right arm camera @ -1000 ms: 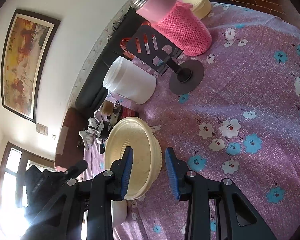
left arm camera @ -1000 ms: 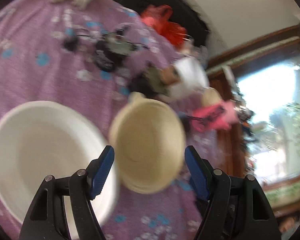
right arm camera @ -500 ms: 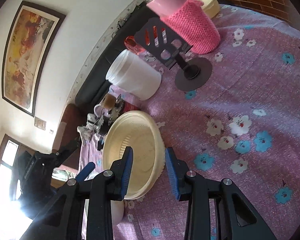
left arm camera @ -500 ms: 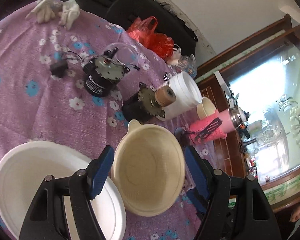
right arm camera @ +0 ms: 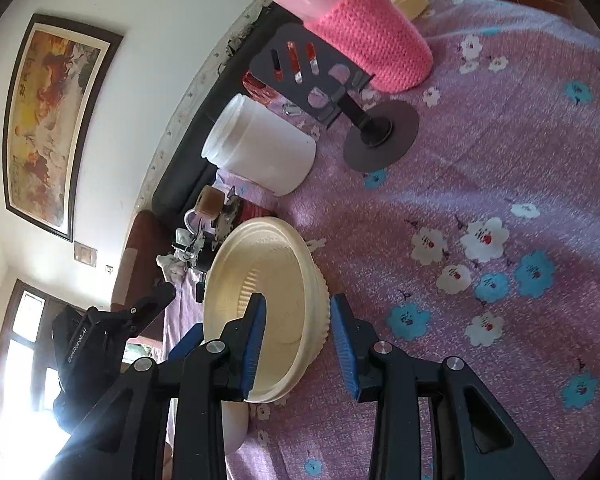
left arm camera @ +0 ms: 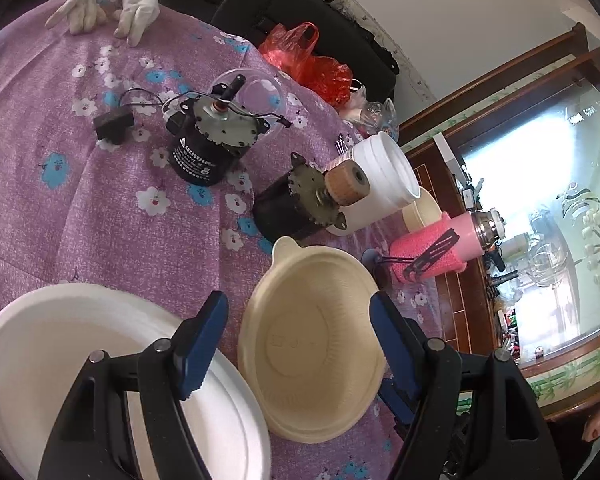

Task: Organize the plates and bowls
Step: 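Close the right gripper on the rim of the beige bowl, then lift the beige bowl and carry it to the red plate stack, then lower the beige bowl into the stacked bowls and open the right gripper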

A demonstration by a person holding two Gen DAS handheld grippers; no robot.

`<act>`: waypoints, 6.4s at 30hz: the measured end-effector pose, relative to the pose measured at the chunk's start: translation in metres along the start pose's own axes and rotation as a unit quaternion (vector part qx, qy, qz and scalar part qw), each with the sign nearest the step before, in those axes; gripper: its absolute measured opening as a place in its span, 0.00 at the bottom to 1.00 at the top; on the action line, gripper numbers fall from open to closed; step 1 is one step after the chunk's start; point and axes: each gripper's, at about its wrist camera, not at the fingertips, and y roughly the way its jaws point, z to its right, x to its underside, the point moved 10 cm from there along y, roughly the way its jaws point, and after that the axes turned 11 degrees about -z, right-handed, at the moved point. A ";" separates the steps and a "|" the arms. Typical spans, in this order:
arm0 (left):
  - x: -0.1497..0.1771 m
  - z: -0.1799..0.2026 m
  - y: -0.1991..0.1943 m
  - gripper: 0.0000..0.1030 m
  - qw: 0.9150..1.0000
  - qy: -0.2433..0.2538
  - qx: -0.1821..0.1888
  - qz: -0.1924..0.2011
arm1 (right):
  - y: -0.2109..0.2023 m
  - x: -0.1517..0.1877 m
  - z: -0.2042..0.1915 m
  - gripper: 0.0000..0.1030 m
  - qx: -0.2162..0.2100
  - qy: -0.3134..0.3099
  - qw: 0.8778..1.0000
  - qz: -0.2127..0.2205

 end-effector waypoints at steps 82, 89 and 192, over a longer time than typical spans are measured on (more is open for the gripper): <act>0.103 0.054 -0.043 0.08 0.990 0.104 -0.091 -0.017 | -0.094 0.041 0.015 0.09 -0.015 0.035 0.999 0.023; 0.145 0.039 -0.110 0.08 0.989 0.101 -0.107 0.018 | -0.115 0.096 -0.017 0.09 -0.026 -0.004 1.000 0.014; 0.317 -0.120 -0.352 0.28 0.976 0.038 -0.189 0.097 | 0.000 0.325 -0.164 0.28 0.005 -0.212 0.968 -0.132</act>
